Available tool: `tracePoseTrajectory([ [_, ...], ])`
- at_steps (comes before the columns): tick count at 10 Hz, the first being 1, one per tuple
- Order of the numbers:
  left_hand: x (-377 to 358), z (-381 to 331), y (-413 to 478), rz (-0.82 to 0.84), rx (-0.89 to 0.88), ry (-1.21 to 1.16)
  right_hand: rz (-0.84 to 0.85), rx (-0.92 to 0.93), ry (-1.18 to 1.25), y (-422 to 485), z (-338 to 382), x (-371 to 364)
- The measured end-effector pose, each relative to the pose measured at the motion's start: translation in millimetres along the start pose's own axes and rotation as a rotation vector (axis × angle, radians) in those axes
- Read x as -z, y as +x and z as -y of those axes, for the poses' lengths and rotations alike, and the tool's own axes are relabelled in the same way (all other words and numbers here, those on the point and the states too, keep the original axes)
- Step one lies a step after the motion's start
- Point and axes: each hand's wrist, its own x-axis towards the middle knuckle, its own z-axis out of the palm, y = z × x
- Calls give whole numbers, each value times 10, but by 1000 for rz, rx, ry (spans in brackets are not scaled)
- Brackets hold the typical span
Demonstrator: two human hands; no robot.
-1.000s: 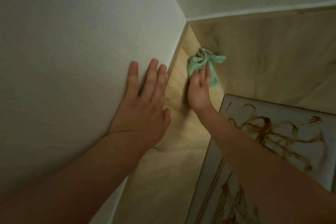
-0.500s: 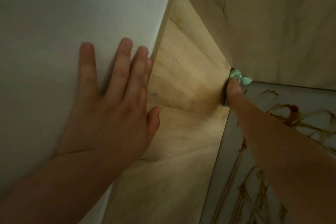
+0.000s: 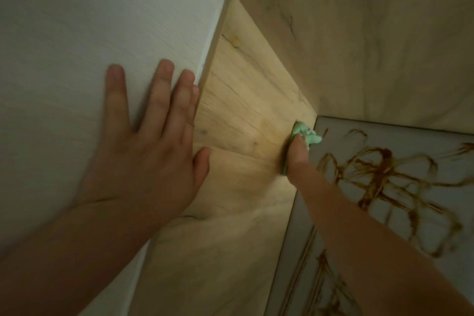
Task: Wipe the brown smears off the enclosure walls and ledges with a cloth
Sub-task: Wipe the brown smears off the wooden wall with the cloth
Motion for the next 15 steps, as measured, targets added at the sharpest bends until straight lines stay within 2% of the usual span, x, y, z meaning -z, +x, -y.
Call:
tracePoseTrajectory([
  [1,73,-8,4,38,9,17,18,139,-97,-1285,655,-370],
  [2,114,16,22,50,28,41,98,420,-172,-1880,772,-686],
  [3,111,6,9,40,18,39,69,476,-114,-1730,702,-650],
  [5,-47,-22,-17,33,-4,26,-41,131,-62,-261,198,-47],
  [6,-72,-29,-21,29,-9,13,-47,-2,0,89,-93,119],
  [7,-67,-24,-18,26,-9,8,-64,-81,34,-64,-323,51],
  [8,-41,-23,-26,1,0,6,-37,-51,7,-700,-180,-110],
  [9,-12,-29,-10,-22,4,11,47,271,-24,-1629,281,-424],
  [10,-2,-17,2,-35,-2,7,160,787,-160,-2107,730,-629],
  [11,-16,-17,0,-37,-2,-15,24,752,-148,-1456,893,-524],
  [12,-30,-24,1,-36,-3,-23,-9,139,0,-778,779,-247],
  [13,-44,-41,-15,-30,8,-24,63,114,-97,-1140,620,-252],
  [14,-52,-46,-16,-29,4,-28,177,415,-158,-1956,742,-479],
  [15,-41,-26,5,-58,-11,-79,219,761,-241,-2243,1338,-618],
])
